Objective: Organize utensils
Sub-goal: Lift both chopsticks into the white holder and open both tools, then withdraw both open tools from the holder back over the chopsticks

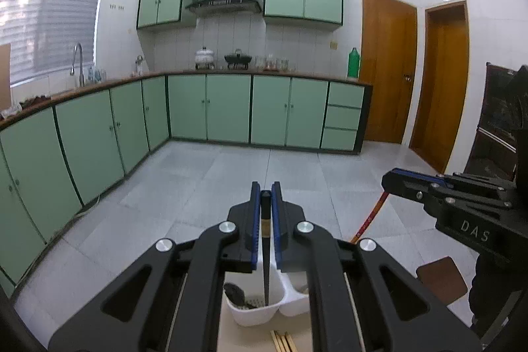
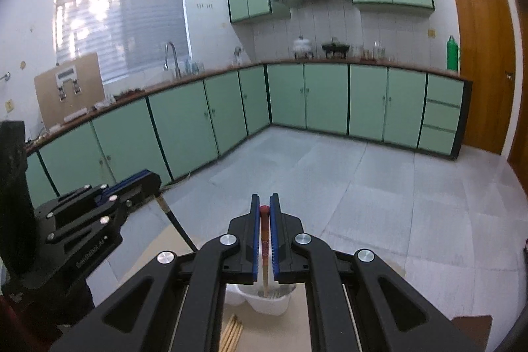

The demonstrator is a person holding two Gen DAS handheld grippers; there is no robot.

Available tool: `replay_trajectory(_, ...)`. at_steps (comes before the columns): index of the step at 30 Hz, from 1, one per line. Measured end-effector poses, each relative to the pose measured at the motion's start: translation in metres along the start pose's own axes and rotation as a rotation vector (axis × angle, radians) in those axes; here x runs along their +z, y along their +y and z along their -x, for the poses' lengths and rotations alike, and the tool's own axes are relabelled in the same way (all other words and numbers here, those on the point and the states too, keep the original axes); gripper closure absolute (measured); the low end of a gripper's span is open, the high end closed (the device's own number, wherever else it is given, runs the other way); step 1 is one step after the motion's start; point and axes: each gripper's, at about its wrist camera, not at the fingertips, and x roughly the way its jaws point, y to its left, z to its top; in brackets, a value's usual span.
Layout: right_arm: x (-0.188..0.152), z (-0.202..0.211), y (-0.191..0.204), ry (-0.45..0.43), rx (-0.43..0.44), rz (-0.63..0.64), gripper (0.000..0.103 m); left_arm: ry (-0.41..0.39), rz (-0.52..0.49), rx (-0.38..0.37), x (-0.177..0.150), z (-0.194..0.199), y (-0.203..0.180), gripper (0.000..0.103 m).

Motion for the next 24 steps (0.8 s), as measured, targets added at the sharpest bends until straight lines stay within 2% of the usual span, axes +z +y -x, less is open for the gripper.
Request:
replay_trajectory(2, -0.007, -0.003, -0.004, 0.011, -0.009, -0.003, 0.094, 0.003, -0.001, 0.002, -0.003, 0.001, 0.005, 0.092)
replay_trajectory(5, -0.012, 0.003, -0.007, 0.0, -0.023, -0.014, 0.08, -0.007, 0.006, 0.001, -0.002, 0.01, 0.009, 0.075)
replay_trajectory(7, -0.014, 0.011, -0.011, -0.011, -0.038, -0.025, 0.073, -0.017, 0.009, 0.002, -0.002, 0.021, 0.011, 0.069)
replay_trajectory(10, -0.02, 0.031, -0.012, -0.034, -0.079, -0.014, 0.058, -0.028, 0.011, 0.01, -0.006, 0.04, 0.015, 0.06)
replay_trajectory(14, -0.037, 0.056, -0.009, -0.061, -0.124, -0.009, 0.032, -0.035, 0.007, 0.027, -0.026, 0.07, 0.018, 0.041)
replay_trajectory(18, -0.074, 0.082, -0.006, -0.067, -0.156, -0.023, 0.01, 0.003, 0.015, 0.038, -0.066, 0.096, 0.019, 0.029)
replay_trajectory(24, -0.145, 0.099, 0.006, -0.008, -0.189, -0.049, 0.006, 0.113, 0.018, 0.071, -0.137, 0.116, 0.023, 0.024)
